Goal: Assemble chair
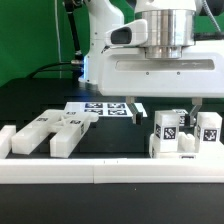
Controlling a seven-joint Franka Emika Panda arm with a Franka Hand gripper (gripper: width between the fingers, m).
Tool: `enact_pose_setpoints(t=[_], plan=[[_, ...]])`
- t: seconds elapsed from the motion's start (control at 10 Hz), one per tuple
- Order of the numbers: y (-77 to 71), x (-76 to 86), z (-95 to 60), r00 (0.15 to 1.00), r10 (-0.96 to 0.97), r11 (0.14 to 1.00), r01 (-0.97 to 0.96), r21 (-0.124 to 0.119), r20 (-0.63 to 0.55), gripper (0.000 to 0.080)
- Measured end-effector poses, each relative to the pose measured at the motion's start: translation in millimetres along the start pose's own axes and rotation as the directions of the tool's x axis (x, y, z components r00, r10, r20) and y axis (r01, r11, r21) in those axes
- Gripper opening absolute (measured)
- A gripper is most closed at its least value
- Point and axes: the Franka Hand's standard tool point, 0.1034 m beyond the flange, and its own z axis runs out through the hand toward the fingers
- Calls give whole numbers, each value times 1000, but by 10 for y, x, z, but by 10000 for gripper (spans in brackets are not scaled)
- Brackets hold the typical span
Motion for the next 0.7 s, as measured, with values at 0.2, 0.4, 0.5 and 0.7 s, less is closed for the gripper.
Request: enact_pose_setpoints(t=[0.2, 0.4, 0.5, 0.7], plan=[[8, 0, 2, 986, -168, 986, 168, -7, -1, 649], [13, -8, 8, 977, -215, 977, 215, -7, 1, 636], [13, -8, 8, 977, -214, 977, 214, -7, 1, 636], [13, -8, 8, 984, -177, 984, 177, -7, 1, 286]])
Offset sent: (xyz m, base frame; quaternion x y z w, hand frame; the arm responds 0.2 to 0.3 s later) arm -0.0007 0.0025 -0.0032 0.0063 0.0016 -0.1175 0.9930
